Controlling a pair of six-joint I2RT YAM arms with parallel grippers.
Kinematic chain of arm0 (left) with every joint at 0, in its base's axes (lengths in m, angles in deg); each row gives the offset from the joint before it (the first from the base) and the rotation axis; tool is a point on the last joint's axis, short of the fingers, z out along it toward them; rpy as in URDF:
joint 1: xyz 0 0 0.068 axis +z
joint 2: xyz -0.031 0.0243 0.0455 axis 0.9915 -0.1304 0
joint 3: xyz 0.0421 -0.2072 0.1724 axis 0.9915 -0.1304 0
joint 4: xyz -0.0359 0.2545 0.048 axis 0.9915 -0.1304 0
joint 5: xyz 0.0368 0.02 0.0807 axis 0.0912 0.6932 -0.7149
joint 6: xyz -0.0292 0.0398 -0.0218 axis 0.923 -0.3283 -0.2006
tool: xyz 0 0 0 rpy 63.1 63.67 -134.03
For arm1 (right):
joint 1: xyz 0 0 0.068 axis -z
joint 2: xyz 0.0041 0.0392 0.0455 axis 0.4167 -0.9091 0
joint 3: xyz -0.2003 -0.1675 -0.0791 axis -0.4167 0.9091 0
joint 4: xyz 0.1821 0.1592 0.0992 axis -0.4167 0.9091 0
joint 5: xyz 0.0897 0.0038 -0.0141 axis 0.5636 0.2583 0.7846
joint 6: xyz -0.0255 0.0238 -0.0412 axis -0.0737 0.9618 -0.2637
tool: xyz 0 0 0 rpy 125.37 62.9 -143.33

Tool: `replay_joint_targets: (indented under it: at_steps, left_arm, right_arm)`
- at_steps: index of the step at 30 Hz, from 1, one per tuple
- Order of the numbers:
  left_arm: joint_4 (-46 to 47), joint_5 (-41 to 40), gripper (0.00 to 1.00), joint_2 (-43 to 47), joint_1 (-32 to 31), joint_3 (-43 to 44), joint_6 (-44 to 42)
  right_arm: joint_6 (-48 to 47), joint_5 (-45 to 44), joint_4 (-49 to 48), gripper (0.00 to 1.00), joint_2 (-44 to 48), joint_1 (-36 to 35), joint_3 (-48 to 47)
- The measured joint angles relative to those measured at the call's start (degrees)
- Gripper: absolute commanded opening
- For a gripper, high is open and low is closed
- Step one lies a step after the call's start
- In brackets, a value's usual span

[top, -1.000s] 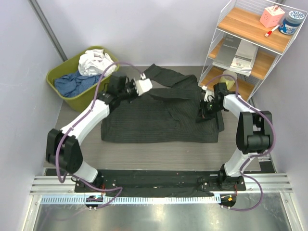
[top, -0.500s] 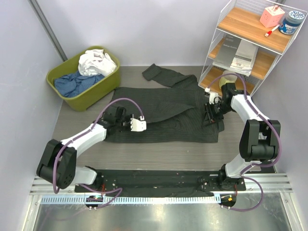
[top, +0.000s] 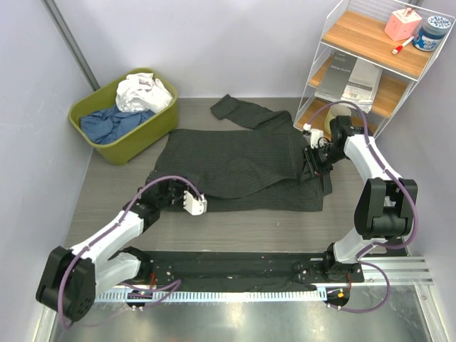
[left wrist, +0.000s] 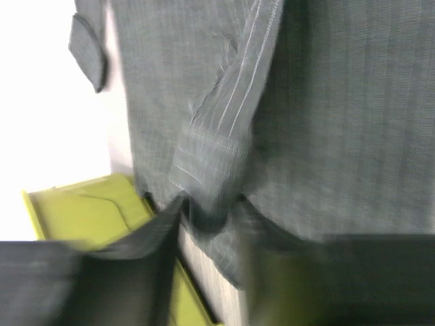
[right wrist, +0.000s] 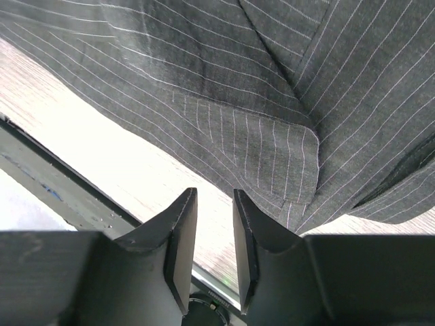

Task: Fold and stack the long sleeve shirts
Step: Fold the shirt

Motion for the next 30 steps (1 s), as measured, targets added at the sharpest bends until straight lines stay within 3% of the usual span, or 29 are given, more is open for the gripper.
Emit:
replay_joint_targets:
  at_steps: [1, 4, 8, 11, 14, 20, 24, 30]
  left_arm:
    - [-1.53, -0.09, 0.58, 1.6, 0.02, -0.79, 0.39]
    - [-10.4, -0.11, 0.66, 7.41, 0.42, -0.02, 5.11]
    - [-19.91, -0.46, 0.68, 10.93, 1.68, 6.99, 16.79]
    - [-24.63, -1.42, 0.64, 8.76, 3.26, 14.58, 28.24]
    - [-29.27, -1.53, 0.56, 1.6, 4.96, 21.31, 39.41]
    - [-37.7, -0.76, 0.43, -21.62, 10.32, 34.25, 58.21]
    - [-42.21, 1.18, 0.43, -32.7, 13.94, 38.58, 65.26]
    - [-46.18, 3.45, 0.44, -38.56, 16.22, 40.74, 70.84]
  right_arm:
    - [-0.07, 0.17, 0.13, 0.36, -0.02, 0.02, -0.22]
    - [-0.24, 1.14, 0.83, 0.37, -0.15, 0.0, -1.51]
    - [-0.11, 2.78, 1.18, 0.37, -1.49, -0.28, -4.07]
    - [0.48, 3.85, 0.52, 0.37, -3.02, -0.7, -5.07]
    - [1.66, 4.5, -0.87, 0.37, -4.9, -1.55, -5.33]
    - [2.99, 4.42, -3.48, 0.37, -8.09, -4.59, -6.32]
    - [3.19, 4.0, -4.55, 0.37, -8.66, -6.62, -6.29]
    - [3.19, 3.39, -4.9, 0.38, -8.68, -7.21, -5.7]
